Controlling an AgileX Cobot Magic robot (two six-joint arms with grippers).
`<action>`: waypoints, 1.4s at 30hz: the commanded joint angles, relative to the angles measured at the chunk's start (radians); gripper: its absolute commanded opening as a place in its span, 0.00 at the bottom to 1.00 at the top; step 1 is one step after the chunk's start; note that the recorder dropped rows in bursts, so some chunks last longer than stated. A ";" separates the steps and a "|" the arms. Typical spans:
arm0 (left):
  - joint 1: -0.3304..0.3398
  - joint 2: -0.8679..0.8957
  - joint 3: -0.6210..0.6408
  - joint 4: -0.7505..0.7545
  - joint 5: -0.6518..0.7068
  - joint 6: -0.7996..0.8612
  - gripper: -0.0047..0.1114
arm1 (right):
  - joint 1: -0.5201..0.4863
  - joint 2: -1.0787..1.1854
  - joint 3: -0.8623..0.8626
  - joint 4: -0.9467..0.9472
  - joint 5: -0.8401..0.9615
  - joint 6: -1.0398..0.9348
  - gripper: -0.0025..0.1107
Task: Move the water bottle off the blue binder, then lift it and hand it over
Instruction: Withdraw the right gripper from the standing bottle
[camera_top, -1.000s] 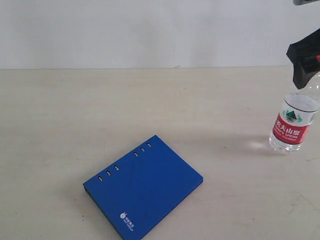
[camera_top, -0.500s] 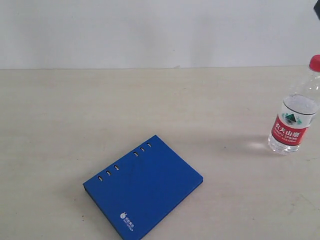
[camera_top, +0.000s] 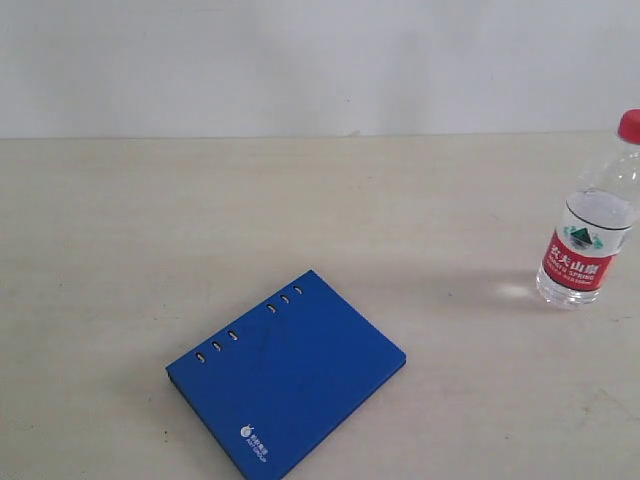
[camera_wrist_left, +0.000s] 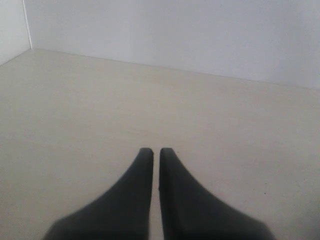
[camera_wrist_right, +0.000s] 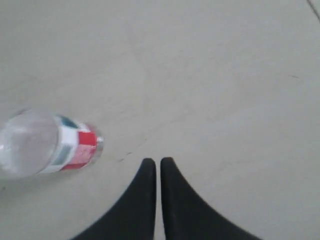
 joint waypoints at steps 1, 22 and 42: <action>-0.008 -0.003 0.003 0.006 -0.012 -0.006 0.08 | -0.151 0.000 0.171 0.088 -0.238 -0.001 0.02; -0.008 -0.003 0.003 0.006 -0.012 -0.006 0.08 | -0.156 0.663 0.106 1.005 -0.163 -0.847 0.02; -0.008 -0.003 0.003 0.006 -0.012 -0.006 0.08 | 0.060 0.735 0.059 1.164 -0.251 -0.824 0.02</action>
